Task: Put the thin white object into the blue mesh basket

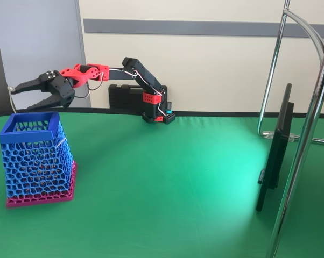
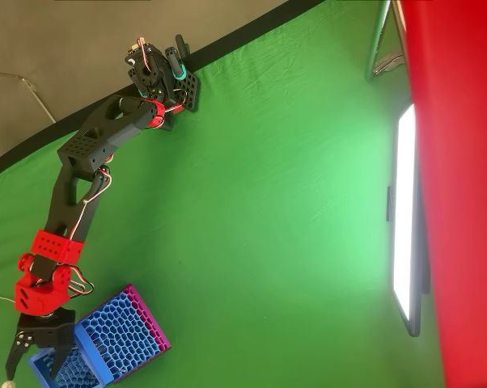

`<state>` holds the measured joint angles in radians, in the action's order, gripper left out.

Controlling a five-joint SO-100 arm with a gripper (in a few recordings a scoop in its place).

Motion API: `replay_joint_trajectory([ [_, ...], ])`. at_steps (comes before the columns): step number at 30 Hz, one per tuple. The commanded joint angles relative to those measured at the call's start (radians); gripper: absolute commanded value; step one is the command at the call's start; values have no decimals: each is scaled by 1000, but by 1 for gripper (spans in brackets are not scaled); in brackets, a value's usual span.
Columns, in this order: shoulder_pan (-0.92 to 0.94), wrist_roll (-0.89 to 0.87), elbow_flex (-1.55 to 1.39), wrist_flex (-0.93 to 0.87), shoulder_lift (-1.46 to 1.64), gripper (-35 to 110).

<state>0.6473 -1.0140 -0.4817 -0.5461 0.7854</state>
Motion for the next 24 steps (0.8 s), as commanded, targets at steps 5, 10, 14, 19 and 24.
replay_joint_trajectory([
  [5,-15,-87,213,-58,0,33],
  [10,-18,-54,341,-35,-91,33],
  [14,-25,-9,359,63,-127,33],
  [19,-58,11,345,74,-127,33],
  [24,-78,15,325,91,-109,32],
])
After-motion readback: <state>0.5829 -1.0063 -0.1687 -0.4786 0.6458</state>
